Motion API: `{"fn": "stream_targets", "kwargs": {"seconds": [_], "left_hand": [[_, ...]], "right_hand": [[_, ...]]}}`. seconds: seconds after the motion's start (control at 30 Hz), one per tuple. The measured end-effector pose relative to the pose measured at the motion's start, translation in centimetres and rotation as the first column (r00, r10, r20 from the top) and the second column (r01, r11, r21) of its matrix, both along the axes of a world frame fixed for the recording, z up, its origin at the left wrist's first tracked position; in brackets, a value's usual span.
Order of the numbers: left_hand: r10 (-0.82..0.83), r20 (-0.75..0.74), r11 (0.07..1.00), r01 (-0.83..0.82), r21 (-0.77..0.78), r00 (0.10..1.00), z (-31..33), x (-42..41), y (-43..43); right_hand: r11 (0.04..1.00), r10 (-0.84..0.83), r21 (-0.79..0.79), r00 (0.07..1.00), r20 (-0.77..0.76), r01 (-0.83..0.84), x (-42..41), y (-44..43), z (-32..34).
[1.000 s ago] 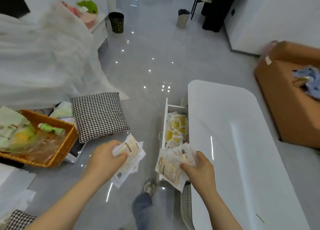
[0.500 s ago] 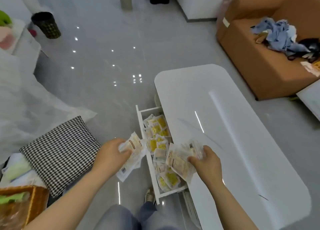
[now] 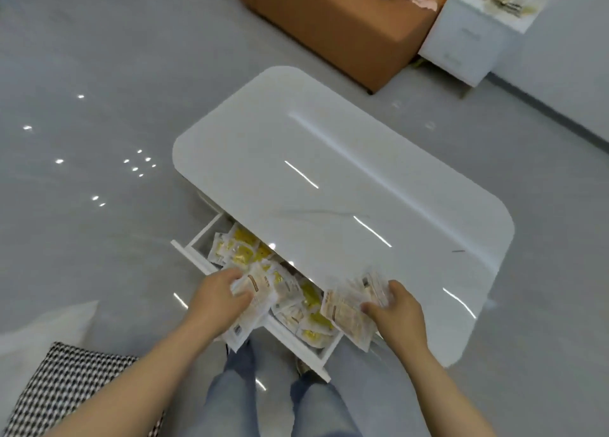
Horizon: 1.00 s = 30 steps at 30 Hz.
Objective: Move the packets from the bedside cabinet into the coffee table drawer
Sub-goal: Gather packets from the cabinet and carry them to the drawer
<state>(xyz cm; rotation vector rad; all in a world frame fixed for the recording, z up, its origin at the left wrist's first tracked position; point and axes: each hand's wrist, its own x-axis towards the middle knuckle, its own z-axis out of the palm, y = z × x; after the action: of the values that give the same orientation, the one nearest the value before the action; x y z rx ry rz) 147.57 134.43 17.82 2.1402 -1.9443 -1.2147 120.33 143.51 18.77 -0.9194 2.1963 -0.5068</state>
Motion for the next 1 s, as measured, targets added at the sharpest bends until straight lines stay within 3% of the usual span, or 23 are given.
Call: {"fn": "stream_targets", "kwargs": {"seconds": [0.23, 0.43, 0.67, 0.87, 1.0], "left_hand": [[-0.352, 0.021, 0.936, 0.352, 0.020, 0.936, -4.0, -2.2, -5.6], [-0.576, 0.031, 0.809, 0.564, 0.165, 0.817, -11.2, -5.1, -7.0], [-0.718, 0.058, 0.681, 0.682, 0.269, 0.694, -21.0, -7.1, -6.7], [-0.749, 0.039, 0.636, 0.700, 0.323, 0.662, -28.4, -8.3, -6.4], [-0.759, 0.117, 0.640, 0.702, 0.313, 0.640, -31.4, -7.5, -6.9]], "right_hand": [[0.942, -0.327, 0.073, 0.945, -0.026, 0.328, 2.7, 3.2, -3.3], [0.875, -0.465, 0.145, 0.885, -0.005, 0.461, 4.5, 5.1, -8.2], [0.851, -0.479, 0.225, 0.877, -0.038, 0.475, 5.4, 5.5, -16.0], [0.869, -0.431, 0.252, 0.902, -0.031, 0.425, 5.1, 5.5, -22.1], [0.877, -0.406, 0.269, 0.913, -0.032, 0.399, 5.0, 5.3, -24.9]]}}
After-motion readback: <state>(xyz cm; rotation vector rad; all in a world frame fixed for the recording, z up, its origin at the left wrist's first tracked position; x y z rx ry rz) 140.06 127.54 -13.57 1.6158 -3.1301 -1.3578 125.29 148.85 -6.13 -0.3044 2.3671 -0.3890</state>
